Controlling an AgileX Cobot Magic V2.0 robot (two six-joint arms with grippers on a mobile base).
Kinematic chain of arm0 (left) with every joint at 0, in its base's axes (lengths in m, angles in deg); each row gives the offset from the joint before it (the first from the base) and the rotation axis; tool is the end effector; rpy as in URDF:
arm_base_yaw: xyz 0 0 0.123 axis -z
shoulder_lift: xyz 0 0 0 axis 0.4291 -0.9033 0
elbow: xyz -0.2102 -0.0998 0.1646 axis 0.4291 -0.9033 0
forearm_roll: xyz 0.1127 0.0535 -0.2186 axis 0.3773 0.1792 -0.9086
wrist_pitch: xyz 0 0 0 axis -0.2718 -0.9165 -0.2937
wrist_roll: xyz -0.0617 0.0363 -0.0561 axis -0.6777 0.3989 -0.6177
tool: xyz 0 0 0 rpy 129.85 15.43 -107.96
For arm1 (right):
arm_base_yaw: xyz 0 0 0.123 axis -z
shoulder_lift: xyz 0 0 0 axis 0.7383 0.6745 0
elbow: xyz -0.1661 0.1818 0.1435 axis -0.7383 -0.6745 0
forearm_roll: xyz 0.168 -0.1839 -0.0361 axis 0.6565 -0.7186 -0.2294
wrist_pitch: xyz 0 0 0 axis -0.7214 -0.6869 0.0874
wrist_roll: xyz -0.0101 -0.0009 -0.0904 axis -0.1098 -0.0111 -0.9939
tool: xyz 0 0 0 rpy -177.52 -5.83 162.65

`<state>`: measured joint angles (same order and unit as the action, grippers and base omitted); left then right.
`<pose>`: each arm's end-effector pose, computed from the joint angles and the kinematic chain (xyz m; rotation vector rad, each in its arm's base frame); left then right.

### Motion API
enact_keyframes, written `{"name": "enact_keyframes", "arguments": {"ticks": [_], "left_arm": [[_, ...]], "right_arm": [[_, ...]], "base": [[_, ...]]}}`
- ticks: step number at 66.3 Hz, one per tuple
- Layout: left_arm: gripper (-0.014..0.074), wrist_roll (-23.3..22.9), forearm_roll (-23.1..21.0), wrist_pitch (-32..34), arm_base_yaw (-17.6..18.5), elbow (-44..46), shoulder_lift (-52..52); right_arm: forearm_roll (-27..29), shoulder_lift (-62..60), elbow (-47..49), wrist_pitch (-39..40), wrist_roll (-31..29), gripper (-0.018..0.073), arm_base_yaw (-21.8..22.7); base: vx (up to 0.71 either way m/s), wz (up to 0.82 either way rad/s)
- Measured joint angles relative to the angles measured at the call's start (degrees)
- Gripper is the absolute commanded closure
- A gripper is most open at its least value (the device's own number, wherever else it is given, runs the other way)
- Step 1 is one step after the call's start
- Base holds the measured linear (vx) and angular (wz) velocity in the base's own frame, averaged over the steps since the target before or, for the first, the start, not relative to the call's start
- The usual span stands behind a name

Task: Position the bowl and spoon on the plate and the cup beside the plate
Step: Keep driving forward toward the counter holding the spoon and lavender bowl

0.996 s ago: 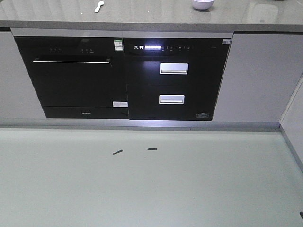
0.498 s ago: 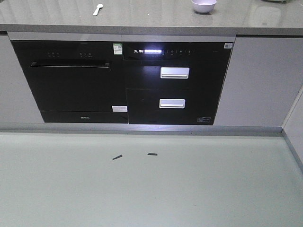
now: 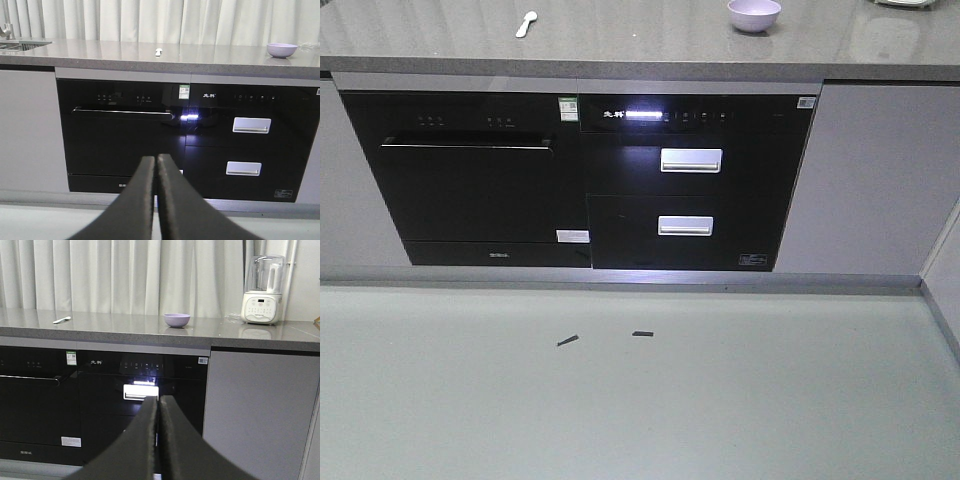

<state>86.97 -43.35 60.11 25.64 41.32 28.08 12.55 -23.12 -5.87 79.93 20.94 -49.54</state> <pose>0.0565 0.0001 0.1927 0.0070 1.6345 0.0052 0.0565 0.0021 0.2028 -0.0403 1.5117 0.0143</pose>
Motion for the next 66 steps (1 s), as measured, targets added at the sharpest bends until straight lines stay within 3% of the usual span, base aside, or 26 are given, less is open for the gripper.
{"name": "enact_keyframes", "arguments": {"ticks": [66], "left_arm": [[0.0602,0.0,0.0,0.0,0.0,0.0,0.0]], "right_arm": [[0.0,0.0,0.0,0.0,0.0,0.0563,0.0]], "base": [[0.04,0.0]]}}
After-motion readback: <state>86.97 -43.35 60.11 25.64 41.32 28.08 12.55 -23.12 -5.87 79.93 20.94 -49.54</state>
